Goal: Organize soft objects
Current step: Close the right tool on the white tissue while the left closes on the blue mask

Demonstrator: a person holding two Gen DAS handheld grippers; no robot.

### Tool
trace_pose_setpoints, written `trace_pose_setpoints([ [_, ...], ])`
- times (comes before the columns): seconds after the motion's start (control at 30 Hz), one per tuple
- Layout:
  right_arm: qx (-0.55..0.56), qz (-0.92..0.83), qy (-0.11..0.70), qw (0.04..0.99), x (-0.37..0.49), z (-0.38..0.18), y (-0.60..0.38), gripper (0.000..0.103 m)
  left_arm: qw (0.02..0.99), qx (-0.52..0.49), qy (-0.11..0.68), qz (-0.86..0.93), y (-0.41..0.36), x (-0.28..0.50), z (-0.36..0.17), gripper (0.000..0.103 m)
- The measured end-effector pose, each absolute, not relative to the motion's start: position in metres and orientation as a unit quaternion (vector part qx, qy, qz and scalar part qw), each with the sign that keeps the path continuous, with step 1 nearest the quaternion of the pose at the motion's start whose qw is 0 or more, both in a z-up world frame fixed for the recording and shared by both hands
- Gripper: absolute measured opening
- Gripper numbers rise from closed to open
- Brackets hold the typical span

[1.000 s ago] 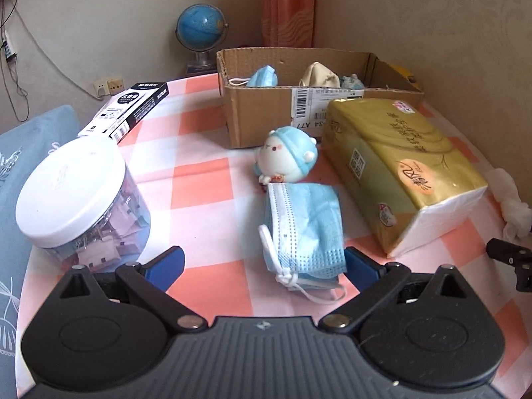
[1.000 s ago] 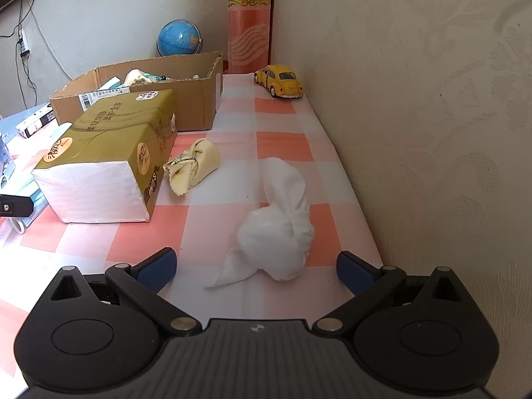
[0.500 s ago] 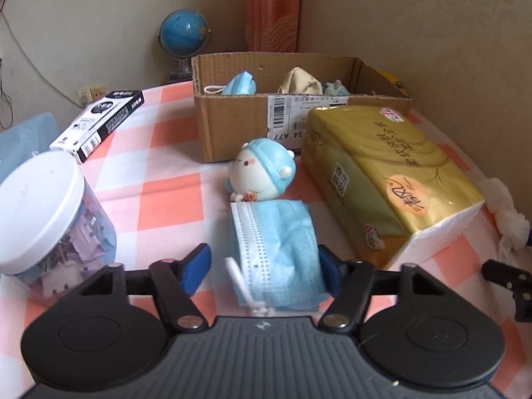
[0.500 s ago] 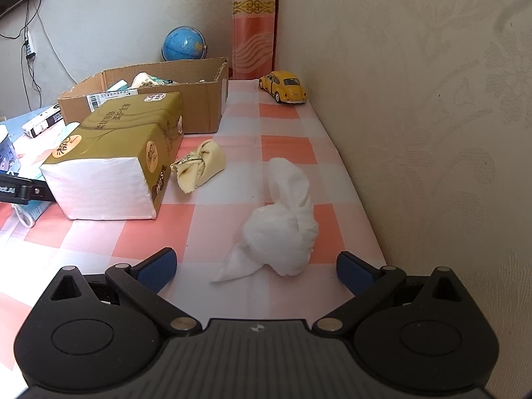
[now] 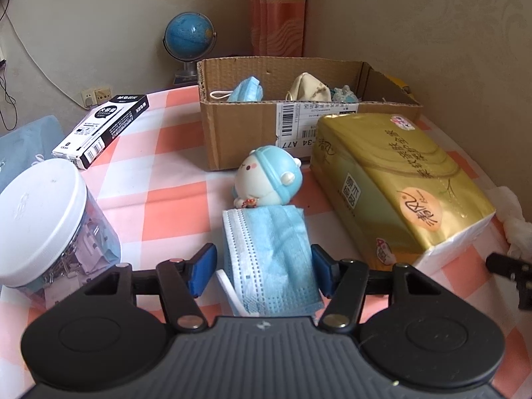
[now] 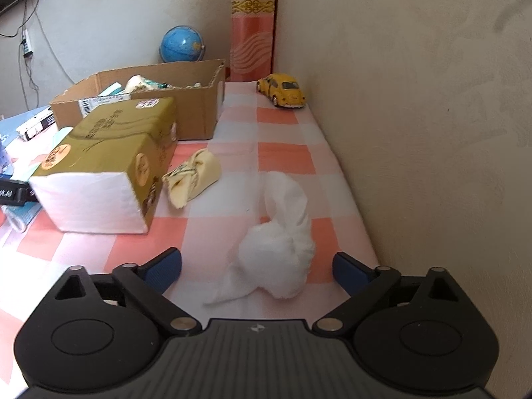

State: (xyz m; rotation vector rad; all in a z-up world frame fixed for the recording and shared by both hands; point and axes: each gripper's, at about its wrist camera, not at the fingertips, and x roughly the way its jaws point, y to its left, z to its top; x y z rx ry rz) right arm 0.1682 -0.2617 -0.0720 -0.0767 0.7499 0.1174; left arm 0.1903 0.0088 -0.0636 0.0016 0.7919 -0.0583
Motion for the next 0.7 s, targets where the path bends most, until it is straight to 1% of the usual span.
trace_pose_setpoints([
  [0.03, -0.037, 0.056, 0.366, 0.928, 0.17, -0.071, -0.262, 0.09, 0.922, 0.0, 0.385, -0.028, 0.009, 0.19, -0.063, 0.06],
  [0.07, -0.035, 0.055, 0.365, 0.929, 0.171, -0.07, -0.263, 0.084, 0.923, 0.0, 0.384, -0.029, 0.009, 0.19, -0.063, 0.057],
  [0.1, -0.032, 0.054, 0.363, 0.929, 0.171, -0.069, -0.264, 0.082, 0.923, 0.001, 0.384, -0.03, 0.009, 0.19, -0.063, 0.053],
  [0.17, -0.031, 0.053, 0.362, 0.93, 0.172, -0.068, -0.264, 0.074, 0.923, 0.0, 0.383, -0.031, 0.009, 0.19, -0.061, 0.052],
  [0.2, -0.031, 0.054, 0.362, 0.93, 0.171, -0.067, -0.264, 0.072, 0.923, -0.001, 0.383, -0.032, 0.01, 0.189, -0.061, 0.051],
  [0.27, -0.035, 0.052, 0.363, 0.93, 0.17, -0.066, -0.262, 0.061, 0.924, 0.001, 0.382, -0.035, 0.01, 0.186, -0.06, 0.05],
  [0.3, -0.037, 0.052, 0.364, 0.929, 0.17, -0.066, -0.261, 0.059, 0.923, 0.001, 0.382, -0.036, 0.01, 0.185, -0.06, 0.049],
  [0.33, -0.035, 0.054, 0.365, 0.929, 0.169, -0.065, -0.261, 0.054, 0.923, 0.0, 0.383, -0.037, 0.011, 0.184, -0.06, 0.048],
  [0.37, -0.034, 0.055, 0.366, 0.928, 0.169, -0.064, -0.261, 0.052, 0.923, -0.001, 0.384, -0.038, 0.012, 0.183, -0.059, 0.043],
  [0.53, -0.038, 0.06, 0.37, 0.926, 0.164, -0.06, -0.258, 0.051, 0.92, 0.002, 0.389, -0.047, 0.014, 0.175, -0.054, 0.039],
  [0.7, -0.031, 0.075, 0.365, 0.927, 0.151, -0.051, -0.258, 0.051, 0.917, 0.009, 0.393, -0.064, 0.014, 0.16, -0.046, 0.038],
])
